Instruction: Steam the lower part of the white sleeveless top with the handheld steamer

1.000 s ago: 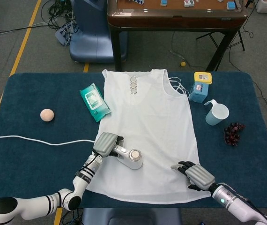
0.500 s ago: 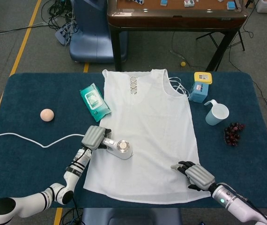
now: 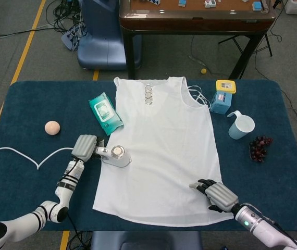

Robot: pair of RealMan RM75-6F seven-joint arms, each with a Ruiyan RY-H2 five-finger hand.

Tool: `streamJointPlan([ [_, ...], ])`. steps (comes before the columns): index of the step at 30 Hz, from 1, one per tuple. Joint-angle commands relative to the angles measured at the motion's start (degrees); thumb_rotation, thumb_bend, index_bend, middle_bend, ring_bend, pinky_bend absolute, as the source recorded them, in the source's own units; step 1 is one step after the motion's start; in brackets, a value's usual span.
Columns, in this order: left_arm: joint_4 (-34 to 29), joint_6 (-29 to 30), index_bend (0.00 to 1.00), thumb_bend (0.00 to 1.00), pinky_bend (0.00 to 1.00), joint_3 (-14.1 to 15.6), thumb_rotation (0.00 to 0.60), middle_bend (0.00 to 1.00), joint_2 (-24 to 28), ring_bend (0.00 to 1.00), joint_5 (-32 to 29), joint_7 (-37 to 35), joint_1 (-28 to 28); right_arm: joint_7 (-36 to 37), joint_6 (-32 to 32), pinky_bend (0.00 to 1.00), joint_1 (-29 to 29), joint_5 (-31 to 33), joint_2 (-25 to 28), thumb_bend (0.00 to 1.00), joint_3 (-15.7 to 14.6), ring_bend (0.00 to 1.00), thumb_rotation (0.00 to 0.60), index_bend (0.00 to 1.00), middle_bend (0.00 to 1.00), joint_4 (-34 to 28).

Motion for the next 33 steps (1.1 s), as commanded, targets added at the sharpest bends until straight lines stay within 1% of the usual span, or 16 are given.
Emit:
streamJointPlan([
  [1,-0.4,0.5,0.88,0.23,0.63,0.2,0.6,0.78,1.2,0.64,0.1,-0.4,0.7,-0.1,0.1,0.17,0.0,0.0,0.1,1.0,0.0,0.11,0.6,0.13,0.19,-0.1],
  [6,-4.0,2.1,0.88,0.23,0.63,0.2,0.6,0.78,4.0,0.64,0.7,-0.9,2.0,0.2,0.5,0.17,-0.2,0.0,0.3,1.0,-0.1,0.11,0.6,0.13,0.19,0.0],
  [12,-12.2,4.3,0.88,0.23,0.63,0.2,0.6,0.78,6.9,0.64,2.4,-0.2,2.6,0.9,0.5,0.17,0.0,-0.3,0.1,1.0,-0.2,0.11,0.6,0.13,0.19,0.4],
  [16,-17.1,5.3,0.88,0.23,0.63,0.2,0.6,0.78,7.2,0.64,3.6,1.8,2.1,1.3,0.5,0.17,0.1,-0.6,-0.1,1.0,-0.2,0.11,0.6,0.13,0.19,0.6],
  [19,-20.2,5.0,0.88,0.23,0.63,0.0,0.6,0.78,6.1,0.64,4.0,3.6,1.0,1.4,0.5,0.17,0.1,-0.6,-0.1,1.0,-0.3,0.11,0.6,0.13,0.19,0.7],
  [24,-21.6,3.5,0.88,0.23,0.63,0.0,0.6,0.78,3.5,0.64,3.4,5.6,-0.6,1.3,0.8,0.17,-0.1,-0.5,0.0,1.0,-0.4,0.11,0.6,0.13,0.19,0.7],
  [30,-21.1,3.0,0.88,0.23,0.63,2.3,0.6,0.78,0.9,0.64,4.1,9.3,-1.0,1.5,1.1,0.17,-0.2,-0.6,0.0,1.0,-0.5,0.11,0.6,0.13,0.19,0.8],
  [33,-20.2,3.1,0.88,0.23,0.63,3.1,0.6,0.78,0.2,0.64,4.2,9.5,-0.6,1.5,1.1,0.17,-0.2,-0.7,-0.1,1.0,-0.5,0.11,0.6,0.13,0.19,0.8],
])
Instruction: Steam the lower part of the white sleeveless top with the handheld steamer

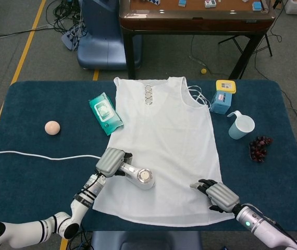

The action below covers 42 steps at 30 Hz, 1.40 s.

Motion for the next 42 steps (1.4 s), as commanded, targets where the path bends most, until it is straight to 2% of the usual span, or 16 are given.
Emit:
streamJointPlan([
  [1,1.1,0.1,0.88,0.23,0.63,0.7,0.6,0.78,-0.7,0.64,0.1,-0.1,0.5,0.0,0.0,0.17,0.0,0.0,-0.1,1.0,0.0,0.11,0.6,0.13,0.19,0.0],
  [16,5.2,1.0,0.88,0.23,0.63,1.7,0.6,0.78,1.9,0.64,0.3,-6.4,3.5,-1.1,-1.1,0.17,0.9,0.0,-0.4,1.0,0.3,0.11,0.6,0.13,0.19,-0.8],
  [30,10.0,3.2,0.88,0.23,0.63,3.4,0.6,0.78,4.2,0.64,2.2,-8.9,6.4,-2.7,-1.6,0.17,1.0,0.6,-0.3,1.0,0.5,0.11,0.6,0.13,0.19,-2.1],
  [42,9.4,5.0,0.88,0.23,0.63,4.6,0.6,0.78,9.5,0.64,3.1,-9.3,9.4,-3.0,-1.5,0.17,1.1,0.5,-0.3,1.0,0.5,0.11,0.6,0.13,0.19,-2.3],
])
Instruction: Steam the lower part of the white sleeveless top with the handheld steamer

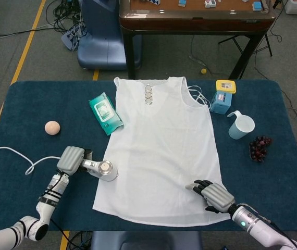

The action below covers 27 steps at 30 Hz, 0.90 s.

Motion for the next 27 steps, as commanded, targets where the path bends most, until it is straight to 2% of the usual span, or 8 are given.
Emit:
streamJointPlan([
  [1,-1.4,0.7,0.88,0.23,0.63,0.0,0.6,0.78,1.4,0.64,0.3,-0.1,0.6,0.1,0.1,0.17,0.0,-0.1,0.0,1.0,0.0,0.11,0.6,0.13,0.19,0.1],
  [9,-9.3,2.2,0.88,0.23,0.63,-1.1,0.6,0.78,3.8,0.64,2.5,0.9,-0.2,0.7,0.3,0.17,0.0,-0.1,0.0,1.0,-0.1,0.11,0.6,0.13,0.19,0.5],
  [16,-13.9,-0.2,0.88,0.23,0.63,-1.2,0.6,0.77,0.9,0.64,3.5,4.6,-2.7,1.4,0.6,0.17,-0.2,0.0,0.0,1.0,-0.1,0.11,0.6,0.13,0.19,1.0],
  [21,-12.7,-2.1,0.88,0.23,0.63,-1.1,0.6,0.77,-3.7,0.63,4.4,6.9,-4.9,1.8,0.9,0.17,-0.4,0.0,0.0,1.0,-0.3,0.11,0.6,0.13,0.19,1.4],
  [27,-6.8,-4.5,0.88,0.23,0.63,-1.8,0.6,0.77,-9.5,0.63,4.4,8.4,-7.6,2.1,1.3,0.17,-0.5,-0.3,0.0,1.0,-0.3,0.11,0.6,0.13,0.19,1.4],
])
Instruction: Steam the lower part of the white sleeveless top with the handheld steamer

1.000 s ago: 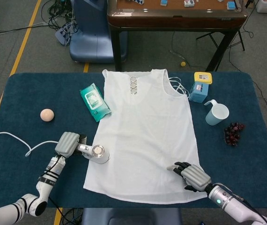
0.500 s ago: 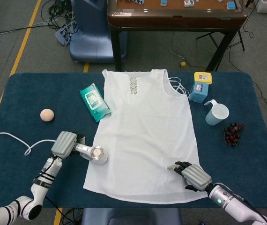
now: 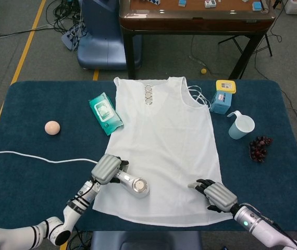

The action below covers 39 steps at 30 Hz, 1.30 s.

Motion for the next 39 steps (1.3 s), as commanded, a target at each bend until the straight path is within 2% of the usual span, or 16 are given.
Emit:
streamJointPlan([
  [1,4.2,-2.0,0.88,0.23,0.63,-0.7,0.6,0.77,-3.4,0.63,-0.3,0.9,-2.0,0.0,0.1,0.17,0.0,-0.1,0.0,1.0,0.0,0.11,0.6,0.13,0.19,0.0],
  [16,16.6,-2.9,0.88,0.23,0.63,-4.3,0.6,0.77,-7.7,0.63,-3.0,-3.0,-4.5,-0.1,-0.2,0.17,0.1,-0.1,-0.3,1.0,0.1,0.11,0.6,0.13,0.19,-0.2],
  [29,27.8,0.8,0.88,0.23,0.63,-4.4,0.6,0.78,-9.9,0.63,-1.0,-7.9,-5.7,-1.1,-0.8,0.17,0.4,0.5,-0.1,1.0,0.4,0.11,0.6,0.13,0.19,-1.0],
  [33,27.8,1.5,0.88,0.23,0.63,-2.7,0.6,0.78,-9.7,0.63,0.3,-8.6,-5.2,-1.3,-1.0,0.17,0.4,0.5,-0.1,1.0,0.4,0.11,0.6,0.13,0.19,-1.1],
  [39,23.8,1.3,0.88,0.23,0.62,-0.8,0.6,0.77,-8.3,0.63,1.2,-6.5,-4.5,-1.3,-1.0,0.17,0.4,0.6,0.0,1.0,0.4,0.11,0.6,0.13,0.19,-1.2],
])
